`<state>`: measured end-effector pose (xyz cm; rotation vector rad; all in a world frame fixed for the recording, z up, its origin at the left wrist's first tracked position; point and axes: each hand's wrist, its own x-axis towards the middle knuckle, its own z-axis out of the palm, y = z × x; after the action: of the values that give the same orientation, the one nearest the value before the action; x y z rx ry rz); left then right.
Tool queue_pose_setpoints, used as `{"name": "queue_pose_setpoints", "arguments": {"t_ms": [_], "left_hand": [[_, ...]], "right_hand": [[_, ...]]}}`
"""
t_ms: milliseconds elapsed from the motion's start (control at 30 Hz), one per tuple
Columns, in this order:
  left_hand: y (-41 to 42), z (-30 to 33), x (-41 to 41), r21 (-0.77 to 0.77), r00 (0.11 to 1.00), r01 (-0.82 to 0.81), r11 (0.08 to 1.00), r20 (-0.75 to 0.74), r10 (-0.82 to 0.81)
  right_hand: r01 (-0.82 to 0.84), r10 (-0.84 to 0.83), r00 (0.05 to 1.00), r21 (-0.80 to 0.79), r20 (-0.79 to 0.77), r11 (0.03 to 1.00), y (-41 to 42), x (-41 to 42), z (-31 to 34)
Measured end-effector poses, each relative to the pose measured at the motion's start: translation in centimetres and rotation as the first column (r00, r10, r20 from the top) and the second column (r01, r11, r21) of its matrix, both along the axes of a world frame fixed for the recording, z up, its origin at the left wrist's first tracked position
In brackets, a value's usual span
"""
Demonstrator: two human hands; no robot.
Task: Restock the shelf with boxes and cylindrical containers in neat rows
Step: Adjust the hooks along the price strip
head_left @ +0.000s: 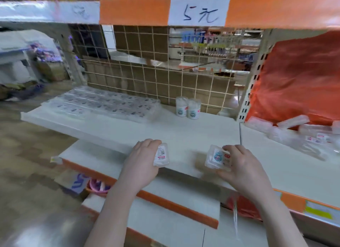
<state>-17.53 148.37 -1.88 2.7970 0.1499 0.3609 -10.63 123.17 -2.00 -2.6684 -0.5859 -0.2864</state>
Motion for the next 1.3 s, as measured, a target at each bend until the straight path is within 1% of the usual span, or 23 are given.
{"name": "queue_pose_setpoints", "arguments": {"t_ms": [300,633,733,800,933,1000,1100,1233,1300], "left_hand": [[9.9,-0.1,-1.7,-0.025,0.996,-0.086,0.996,-0.015,0.085],[22.0,-0.2,0.4,0.018,0.986,-0.150,0.988,-0.075,0.151],[25.7,0.4,1.4,0.042,0.981,-0.161,0.986,-0.104,0.165],[28.0,0.7,1.8,0.061,0.978,-0.182,0.981,-0.092,0.187],[31.8,1.1,2.5,0.041,0.971,-0.205,0.978,-0.115,0.208],[33.4,1.3,3.2,0.038,0.971,-0.204,0.978,-0.117,0.207],[35.9,1.3,4.2,0.016,0.979,-0.182,0.983,-0.094,0.183],[39.3,1.1,5.5,0.016,0.988,-0.107,0.994,-0.111,0.108],[40.8,1.2,5.9,0.015,0.991,-0.081,0.997,-0.110,0.082]], "right_hand": [[-0.035,0.035,0.999,-0.016,-0.025,0.999,10.8,0.1,0.6],[-0.082,0.082,0.997,0.072,-0.002,0.994,24.7,4.3,-1.4],[-0.098,0.099,0.995,0.052,-0.023,0.994,29.2,5.5,-1.5],[-0.113,0.114,0.993,0.038,-0.029,0.993,32.0,6.2,-1.4],[-0.117,0.118,0.993,0.022,-0.016,0.993,36.1,7.0,-1.4],[-0.131,0.131,0.991,0.014,-0.004,0.991,37.9,7.0,-1.4],[-0.111,0.111,0.994,0.016,0.021,0.994,40.6,7.2,-1.4],[-0.036,0.034,0.994,0.019,0.103,0.999,44.4,7.5,-2.4],[-0.015,0.017,0.995,-0.020,0.102,1.000,45.7,7.3,-2.7]]}}
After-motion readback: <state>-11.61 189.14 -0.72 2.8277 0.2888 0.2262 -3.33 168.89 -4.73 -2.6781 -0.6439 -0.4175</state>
